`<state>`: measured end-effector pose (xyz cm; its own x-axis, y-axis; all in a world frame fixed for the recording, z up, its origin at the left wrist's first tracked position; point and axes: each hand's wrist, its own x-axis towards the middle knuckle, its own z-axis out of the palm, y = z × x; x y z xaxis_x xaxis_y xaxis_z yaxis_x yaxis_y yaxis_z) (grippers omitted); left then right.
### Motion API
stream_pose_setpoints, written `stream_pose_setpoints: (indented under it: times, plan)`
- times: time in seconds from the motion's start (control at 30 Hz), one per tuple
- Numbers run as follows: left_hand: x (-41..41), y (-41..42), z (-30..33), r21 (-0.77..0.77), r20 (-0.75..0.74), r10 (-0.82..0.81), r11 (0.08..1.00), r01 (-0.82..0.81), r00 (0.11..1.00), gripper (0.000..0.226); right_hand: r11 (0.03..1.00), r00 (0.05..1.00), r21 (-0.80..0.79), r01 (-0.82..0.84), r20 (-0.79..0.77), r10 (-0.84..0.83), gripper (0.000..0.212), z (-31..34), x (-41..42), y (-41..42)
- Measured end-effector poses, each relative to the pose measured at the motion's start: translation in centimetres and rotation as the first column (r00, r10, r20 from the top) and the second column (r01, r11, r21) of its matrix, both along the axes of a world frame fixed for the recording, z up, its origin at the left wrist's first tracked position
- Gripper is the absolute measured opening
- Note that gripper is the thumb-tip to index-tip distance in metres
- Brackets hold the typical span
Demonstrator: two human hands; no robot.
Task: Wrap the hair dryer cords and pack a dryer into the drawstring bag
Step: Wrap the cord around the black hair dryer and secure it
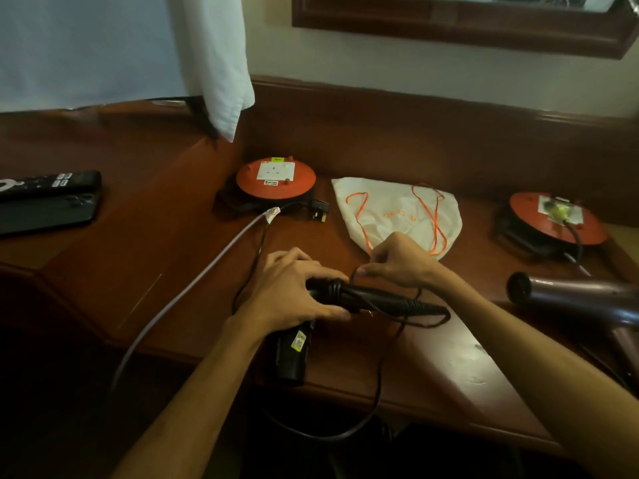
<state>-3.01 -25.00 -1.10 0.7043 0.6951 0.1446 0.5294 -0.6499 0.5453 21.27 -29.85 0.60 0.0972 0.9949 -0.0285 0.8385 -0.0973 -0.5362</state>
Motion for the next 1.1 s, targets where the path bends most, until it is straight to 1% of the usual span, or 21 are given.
stream_pose_setpoints:
  times: [0.1, 0.2, 0.27, 0.37, 0.5, 0.53, 0.6, 0.67, 0.73, 0.8, 0.9, 1.0, 1.07, 1.1]
  plan:
    - [0.5, -0.5, 0.8, 0.023, -0.108, -0.009, 1.000, 0.011, 0.994, 0.075, 0.999, 0.999, 0.037, -0.036, 0.013, 0.036, 0.033, 1.0, -0.1, -1.3]
    - [1.2, -0.7, 1.0, 0.042, -0.186, -0.042, 0.998, 0.050, 0.982, 0.082, 0.989, 0.992, 0.076, -0.127, 0.022, 0.126, 0.034, 2.5, -0.8, -2.4]
    - [1.5, -0.8, 1.1, 0.062, -0.218, -0.091, 0.992, 0.107, 0.972, 0.077, 0.973, 0.974, 0.051, -0.226, 0.017, 0.225, 0.032, 3.6, -1.6, -3.0]
    - [1.8, -1.2, 1.3, 0.048, -0.273, -0.151, 0.984, 0.170, 0.950, 0.061, 0.929, 0.930, -0.026, -0.368, 0.004, 0.368, 0.033, 4.8, -2.6, -3.6]
    - [2.0, -1.7, 1.6, 0.017, -0.352, -0.192, 0.977, 0.212, 0.916, 0.040, 0.880, 0.889, -0.141, -0.455, -0.012, 0.458, 0.029, 4.9, -2.7, -4.2]
    - [2.0, -1.7, 1.7, 0.018, -0.360, -0.193, 0.977, 0.214, 0.913, 0.039, 0.867, 0.880, -0.161, -0.472, -0.033, 0.473, 0.028, 4.9, -2.5, -4.4]
    - [2.0, -1.7, 1.9, 0.011, -0.358, -0.193, 0.977, 0.211, 0.913, 0.048, 0.848, 0.867, -0.181, -0.499, -0.083, 0.492, 0.027, 4.9, -2.2, -4.9]
    - [2.2, -1.7, 2.0, 0.016, -0.349, -0.186, 0.979, 0.205, 0.918, 0.062, 0.849, 0.869, -0.183, -0.495, -0.106, 0.484, 0.025, 5.1, -1.5, -5.2]
    - [2.2, -1.7, 2.0, 0.029, -0.320, -0.173, 0.981, 0.192, 0.932, 0.066, 0.873, 0.890, -0.176, -0.455, -0.104, 0.443, 0.020, 5.5, -0.5, -5.2]
    - [2.0, -1.7, 2.0, 0.012, -0.298, -0.152, 0.987, 0.162, 0.943, 0.070, 0.908, 0.925, -0.183, -0.377, -0.119, 0.360, 0.019, 5.5, 0.9, -5.1]
    - [1.8, -2.2, 1.9, 0.031, -0.338, -0.139, 0.987, 0.158, 0.931, 0.077, 0.943, 0.969, -0.228, -0.242, -0.111, 0.222, 0.040, 4.3, 2.5, -5.5]
    - [2.3, -2.9, 2.2, 0.054, -0.396, -0.147, 0.982, 0.182, 0.906, 0.078, 0.949, 0.988, -0.284, -0.133, -0.113, 0.104, 0.057, 2.1, 3.4, -6.1]
    - [2.4, -3.0, 2.3, 0.056, -0.398, -0.143, 0.982, 0.179, 0.906, 0.076, 0.970, 0.994, -0.233, -0.068, -0.101, 0.045, 0.060, 1.5, 3.3, -6.4]
    - [2.3, -2.9, 2.3, 0.051, -0.383, -0.138, 0.984, 0.170, 0.913, 0.075, 0.984, 0.995, -0.173, -0.049, -0.091, 0.034, 0.056, 1.7, 2.9, -6.7]
